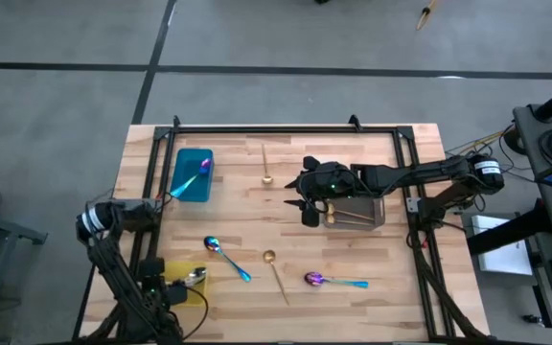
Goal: Sort silverware by color (type)
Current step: Put the yellow spoon into the yellow bin
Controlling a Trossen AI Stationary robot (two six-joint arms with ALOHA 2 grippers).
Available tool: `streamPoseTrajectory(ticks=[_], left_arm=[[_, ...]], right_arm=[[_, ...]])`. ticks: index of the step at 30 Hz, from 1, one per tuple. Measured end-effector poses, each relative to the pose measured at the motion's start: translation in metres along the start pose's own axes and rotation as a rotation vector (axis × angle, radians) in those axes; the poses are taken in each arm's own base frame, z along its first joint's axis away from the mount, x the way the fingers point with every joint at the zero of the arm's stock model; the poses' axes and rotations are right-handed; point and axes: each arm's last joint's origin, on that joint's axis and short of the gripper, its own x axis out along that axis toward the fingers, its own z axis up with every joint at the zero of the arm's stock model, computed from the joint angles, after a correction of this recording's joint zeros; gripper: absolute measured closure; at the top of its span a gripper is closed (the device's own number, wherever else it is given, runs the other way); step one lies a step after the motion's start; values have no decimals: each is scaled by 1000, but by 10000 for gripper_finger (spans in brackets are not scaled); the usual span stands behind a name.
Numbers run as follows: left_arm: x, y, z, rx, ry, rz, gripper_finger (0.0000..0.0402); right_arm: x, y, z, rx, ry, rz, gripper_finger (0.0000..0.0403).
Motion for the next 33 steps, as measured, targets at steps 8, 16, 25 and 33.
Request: streamPoseTrajectory(ticks=[8, 16, 25, 33], left_arm=[[-1, 2, 8, -89, -8, -11, 366], [-1, 4, 12, -87, -8, -5, 364], [-3, 4, 11, -48, -12, -8, 364], [-10, 3, 11, -28, -19, -32, 360]], right_arm=[[0, 0, 0, 0, 0, 0, 211], [0, 0, 0, 0, 0, 0, 211], [0, 0, 0, 0, 1, 0, 211], [0, 0, 0, 0, 2, 0, 211]])
